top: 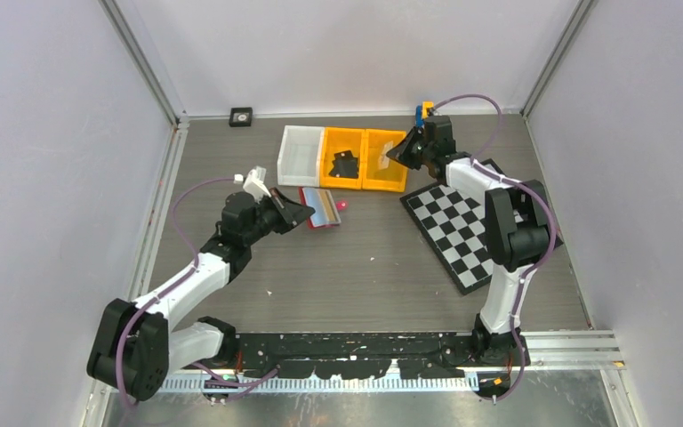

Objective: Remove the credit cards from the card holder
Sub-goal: Place the credit card in the storage box.

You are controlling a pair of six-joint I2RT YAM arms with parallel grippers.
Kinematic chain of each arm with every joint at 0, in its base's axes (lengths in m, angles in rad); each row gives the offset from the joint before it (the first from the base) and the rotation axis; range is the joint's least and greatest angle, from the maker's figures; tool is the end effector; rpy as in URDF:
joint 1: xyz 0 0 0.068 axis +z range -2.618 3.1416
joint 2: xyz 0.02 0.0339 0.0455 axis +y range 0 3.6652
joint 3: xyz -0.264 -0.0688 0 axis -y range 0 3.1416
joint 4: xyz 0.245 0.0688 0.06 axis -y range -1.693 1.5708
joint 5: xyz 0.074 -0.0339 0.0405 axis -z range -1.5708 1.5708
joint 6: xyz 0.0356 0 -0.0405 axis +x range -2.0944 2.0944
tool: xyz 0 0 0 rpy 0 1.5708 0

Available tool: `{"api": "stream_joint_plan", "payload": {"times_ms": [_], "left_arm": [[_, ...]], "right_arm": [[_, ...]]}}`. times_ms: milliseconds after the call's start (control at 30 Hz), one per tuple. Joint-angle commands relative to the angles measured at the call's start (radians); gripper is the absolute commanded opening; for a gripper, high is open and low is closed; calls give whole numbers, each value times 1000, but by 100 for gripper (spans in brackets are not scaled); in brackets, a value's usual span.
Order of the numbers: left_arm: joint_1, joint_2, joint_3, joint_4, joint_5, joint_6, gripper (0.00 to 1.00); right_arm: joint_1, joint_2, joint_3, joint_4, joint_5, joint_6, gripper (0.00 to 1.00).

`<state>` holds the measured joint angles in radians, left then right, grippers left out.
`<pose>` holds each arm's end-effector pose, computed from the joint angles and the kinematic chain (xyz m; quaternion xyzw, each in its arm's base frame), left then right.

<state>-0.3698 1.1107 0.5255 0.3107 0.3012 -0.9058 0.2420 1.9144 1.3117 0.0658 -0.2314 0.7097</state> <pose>0.2238 -0.0981 0.2355 -0.1214 0.7840 -0.4515 0.4083 0.4234 0.1129 0.2170 0.1446 0.8532 0.3141 0.3904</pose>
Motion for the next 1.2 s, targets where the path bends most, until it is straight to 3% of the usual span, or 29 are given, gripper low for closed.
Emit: {"api": "stream_joint_plan", "payload": {"times_ms": [0, 300, 700, 1167], "left_arm": [[6, 34, 2, 108, 50, -29, 0], [6, 7, -3, 96, 41, -26, 0], [6, -24, -4, 57, 3, -7, 0], [6, -69, 40, -90, -112, 99, 0]], "right_arm": [[3, 27, 69, 11, -11, -22, 0], [3, -5, -32, 214, -78, -9, 0], [9, 4, -56, 202, -23, -34, 0], [21, -137, -160, 247, 22, -10, 1]]}}
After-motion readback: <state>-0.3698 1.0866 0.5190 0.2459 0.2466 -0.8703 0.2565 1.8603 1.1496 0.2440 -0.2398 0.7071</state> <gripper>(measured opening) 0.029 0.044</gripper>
